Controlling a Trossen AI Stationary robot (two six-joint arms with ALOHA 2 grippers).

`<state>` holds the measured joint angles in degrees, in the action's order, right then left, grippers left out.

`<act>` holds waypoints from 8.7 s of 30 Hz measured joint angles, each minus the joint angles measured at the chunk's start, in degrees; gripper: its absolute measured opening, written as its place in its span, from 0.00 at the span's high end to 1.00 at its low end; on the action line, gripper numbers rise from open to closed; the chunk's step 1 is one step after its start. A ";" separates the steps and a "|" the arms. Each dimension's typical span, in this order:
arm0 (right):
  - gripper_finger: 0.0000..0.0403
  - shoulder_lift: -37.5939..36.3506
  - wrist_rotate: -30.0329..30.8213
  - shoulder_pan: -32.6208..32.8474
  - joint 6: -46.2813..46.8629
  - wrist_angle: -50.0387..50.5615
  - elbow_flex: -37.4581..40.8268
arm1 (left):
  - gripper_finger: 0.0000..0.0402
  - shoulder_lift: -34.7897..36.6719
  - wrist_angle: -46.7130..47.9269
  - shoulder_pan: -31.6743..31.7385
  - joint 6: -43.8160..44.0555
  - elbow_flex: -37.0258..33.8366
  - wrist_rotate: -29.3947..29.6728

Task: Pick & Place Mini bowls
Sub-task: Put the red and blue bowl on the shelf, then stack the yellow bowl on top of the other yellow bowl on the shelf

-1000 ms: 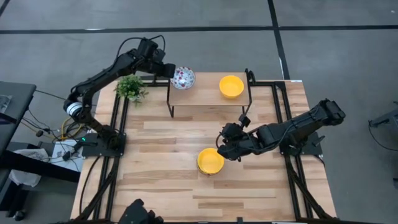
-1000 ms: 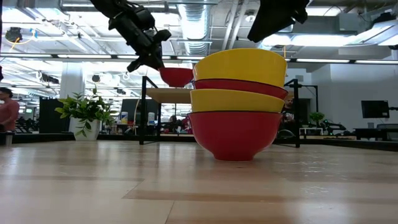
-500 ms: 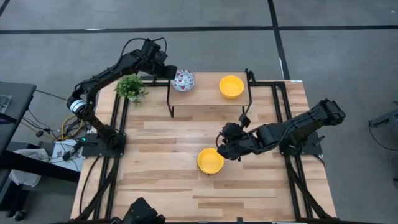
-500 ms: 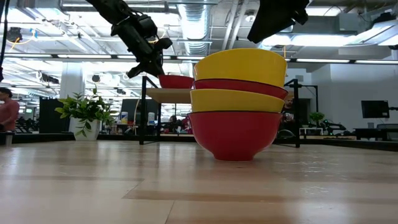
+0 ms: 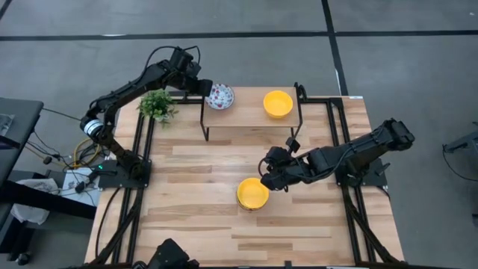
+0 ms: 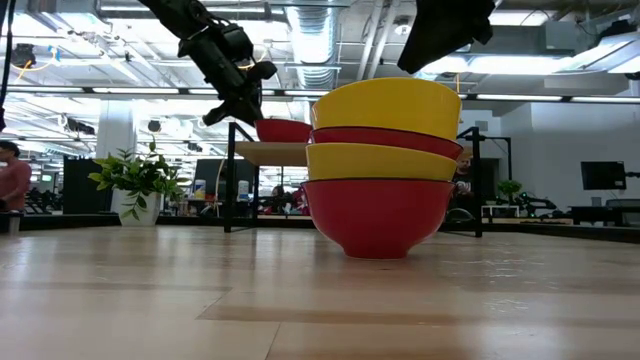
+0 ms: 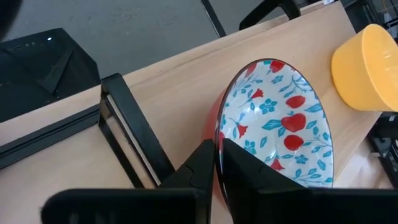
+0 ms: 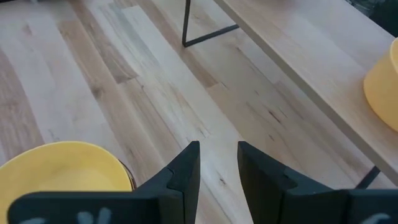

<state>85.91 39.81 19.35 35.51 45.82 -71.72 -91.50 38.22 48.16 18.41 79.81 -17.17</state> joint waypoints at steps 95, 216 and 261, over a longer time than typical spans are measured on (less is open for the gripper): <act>0.76 -0.02 0.39 2.23 3.25 -3.04 -0.02 | 0.64 45.27 -40.57 -58.45 6.26 -37.66 10.32; 0.76 10.75 -39.85 -8.22 2.29 -4.88 -0.09 | 0.64 45.27 -16.35 -58.34 -4.44 -37.59 18.45; 1.00 11.80 -43.34 -10.71 0.18 -1.76 -5.28 | 0.64 45.29 -16.38 -58.34 -4.22 -37.59 18.47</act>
<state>97.71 -3.53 8.64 35.69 44.07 -77.00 -46.22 21.84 -10.17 14.20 42.22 1.30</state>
